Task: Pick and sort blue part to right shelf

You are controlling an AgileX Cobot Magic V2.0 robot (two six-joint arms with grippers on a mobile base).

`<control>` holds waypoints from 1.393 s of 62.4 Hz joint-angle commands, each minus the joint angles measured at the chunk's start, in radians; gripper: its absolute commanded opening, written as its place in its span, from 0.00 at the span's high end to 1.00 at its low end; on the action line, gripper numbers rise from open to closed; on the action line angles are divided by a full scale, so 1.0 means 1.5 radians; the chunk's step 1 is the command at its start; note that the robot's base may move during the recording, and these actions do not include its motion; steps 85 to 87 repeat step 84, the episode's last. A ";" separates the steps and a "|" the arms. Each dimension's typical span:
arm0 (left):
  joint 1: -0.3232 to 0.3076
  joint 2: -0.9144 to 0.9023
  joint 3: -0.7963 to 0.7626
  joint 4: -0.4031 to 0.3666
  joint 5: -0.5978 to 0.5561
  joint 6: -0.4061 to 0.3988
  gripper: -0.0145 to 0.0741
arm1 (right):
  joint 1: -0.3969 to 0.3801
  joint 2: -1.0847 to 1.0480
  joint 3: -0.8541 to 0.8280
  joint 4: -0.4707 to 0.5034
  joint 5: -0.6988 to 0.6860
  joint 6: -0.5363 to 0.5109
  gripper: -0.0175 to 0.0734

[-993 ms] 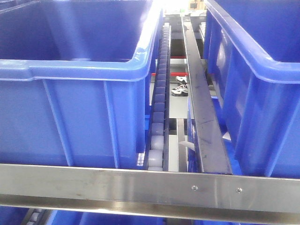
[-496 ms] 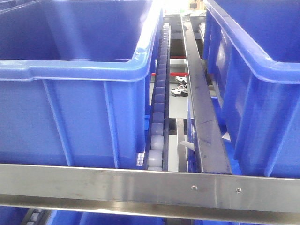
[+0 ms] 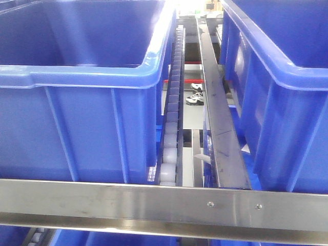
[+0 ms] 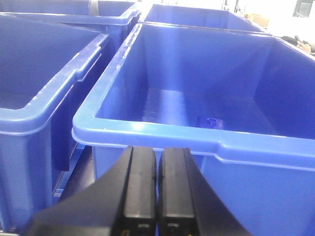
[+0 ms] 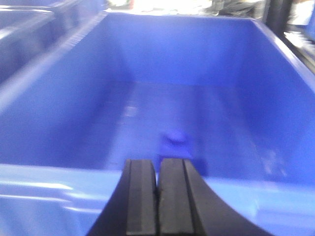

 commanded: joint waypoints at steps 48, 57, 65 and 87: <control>-0.004 -0.014 0.016 -0.004 -0.061 -0.001 0.70 | -0.035 -0.012 0.028 0.049 -0.110 -0.006 0.77; -0.004 -0.014 0.016 -0.004 -0.061 -0.001 0.70 | -0.035 -0.012 0.027 0.049 -0.110 -0.006 0.77; -0.004 -0.014 0.016 -0.004 -0.061 -0.001 0.70 | -0.035 -0.012 0.027 0.049 -0.110 -0.006 0.77; -0.004 -0.014 0.016 -0.004 -0.061 -0.001 0.70 | -0.035 -0.012 0.027 0.049 -0.110 -0.006 0.77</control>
